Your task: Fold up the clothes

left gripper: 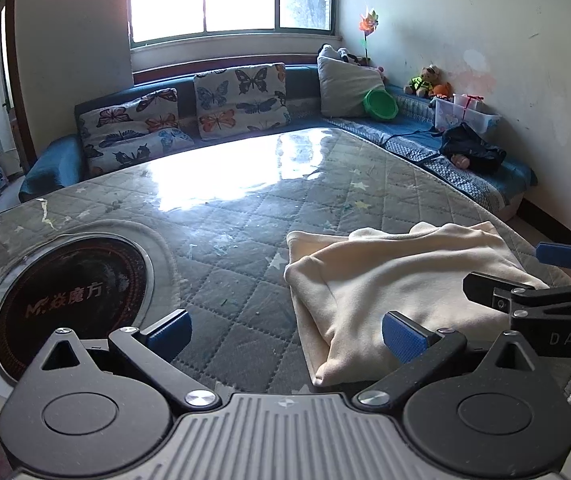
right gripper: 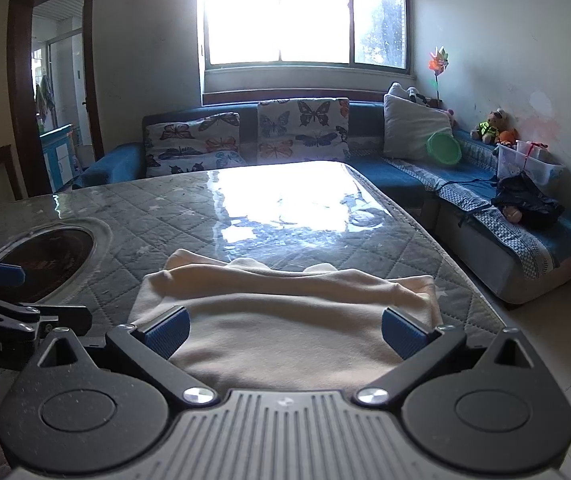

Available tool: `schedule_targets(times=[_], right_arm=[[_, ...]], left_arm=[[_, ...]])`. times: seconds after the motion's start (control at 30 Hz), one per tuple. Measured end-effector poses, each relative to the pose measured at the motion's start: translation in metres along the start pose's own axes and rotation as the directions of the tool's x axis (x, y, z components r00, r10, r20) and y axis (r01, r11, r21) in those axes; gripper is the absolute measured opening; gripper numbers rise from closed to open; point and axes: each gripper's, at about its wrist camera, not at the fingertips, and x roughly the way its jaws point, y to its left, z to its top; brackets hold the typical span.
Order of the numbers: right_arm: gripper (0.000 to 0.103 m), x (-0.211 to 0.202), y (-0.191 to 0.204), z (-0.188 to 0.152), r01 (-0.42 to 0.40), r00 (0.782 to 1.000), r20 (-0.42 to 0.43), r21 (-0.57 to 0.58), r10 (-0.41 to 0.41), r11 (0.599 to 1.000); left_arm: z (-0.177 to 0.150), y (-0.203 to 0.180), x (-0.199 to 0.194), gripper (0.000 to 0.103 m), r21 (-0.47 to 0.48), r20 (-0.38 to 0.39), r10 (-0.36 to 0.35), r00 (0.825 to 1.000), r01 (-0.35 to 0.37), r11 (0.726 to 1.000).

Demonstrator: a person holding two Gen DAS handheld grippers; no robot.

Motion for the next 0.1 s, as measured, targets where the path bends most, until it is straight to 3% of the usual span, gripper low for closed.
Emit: schedule_targets(times=[0.1], right_arm=[[0.103,-0.0047,0.0025,-0.0011,-0.004,1.0,0.01,0.001,0.004,1.0]], left_arm=[[-0.0019,0.0003,-0.0033,0.103,0.0,0.005,0.001,1.0,-0.001,1.0]])
